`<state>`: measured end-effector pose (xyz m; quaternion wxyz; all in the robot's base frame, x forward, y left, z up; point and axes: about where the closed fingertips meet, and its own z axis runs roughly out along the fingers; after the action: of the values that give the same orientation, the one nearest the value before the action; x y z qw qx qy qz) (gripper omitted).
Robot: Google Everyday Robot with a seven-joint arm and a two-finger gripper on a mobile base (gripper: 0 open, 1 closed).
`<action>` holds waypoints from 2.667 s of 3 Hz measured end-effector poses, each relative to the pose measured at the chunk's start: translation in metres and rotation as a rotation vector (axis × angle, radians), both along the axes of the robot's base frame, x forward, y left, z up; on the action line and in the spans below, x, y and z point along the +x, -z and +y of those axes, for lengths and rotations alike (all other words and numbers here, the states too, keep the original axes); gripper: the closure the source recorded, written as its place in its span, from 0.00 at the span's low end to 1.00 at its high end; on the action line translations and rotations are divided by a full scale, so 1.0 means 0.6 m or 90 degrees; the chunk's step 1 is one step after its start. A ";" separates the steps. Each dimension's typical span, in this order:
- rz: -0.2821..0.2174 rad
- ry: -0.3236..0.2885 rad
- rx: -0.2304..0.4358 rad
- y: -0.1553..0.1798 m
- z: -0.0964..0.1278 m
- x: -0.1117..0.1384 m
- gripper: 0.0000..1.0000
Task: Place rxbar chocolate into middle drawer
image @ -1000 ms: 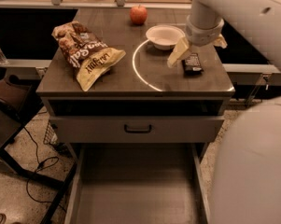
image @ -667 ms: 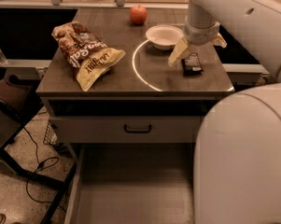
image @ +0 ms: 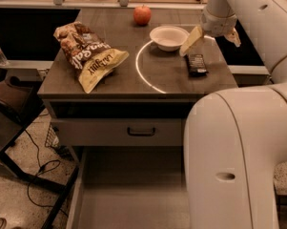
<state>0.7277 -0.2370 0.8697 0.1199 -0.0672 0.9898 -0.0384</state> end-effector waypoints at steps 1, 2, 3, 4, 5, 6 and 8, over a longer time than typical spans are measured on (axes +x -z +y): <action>0.002 0.006 0.000 0.004 0.001 0.000 0.00; 0.010 0.027 0.000 0.009 0.005 -0.006 0.00; 0.026 0.048 0.024 0.024 0.006 -0.017 0.00; 0.035 0.050 0.063 0.031 0.014 -0.018 0.00; 0.030 0.041 0.087 0.020 0.037 -0.014 0.00; 0.030 0.043 0.068 0.022 0.054 -0.006 0.00; 0.066 0.063 0.041 0.080 0.058 0.005 0.00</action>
Offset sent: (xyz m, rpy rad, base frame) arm -0.0214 0.0064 -0.0040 -0.0052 0.0471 -0.0895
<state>0.7307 -0.2025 0.8219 0.0682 -0.0158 0.9975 -0.0090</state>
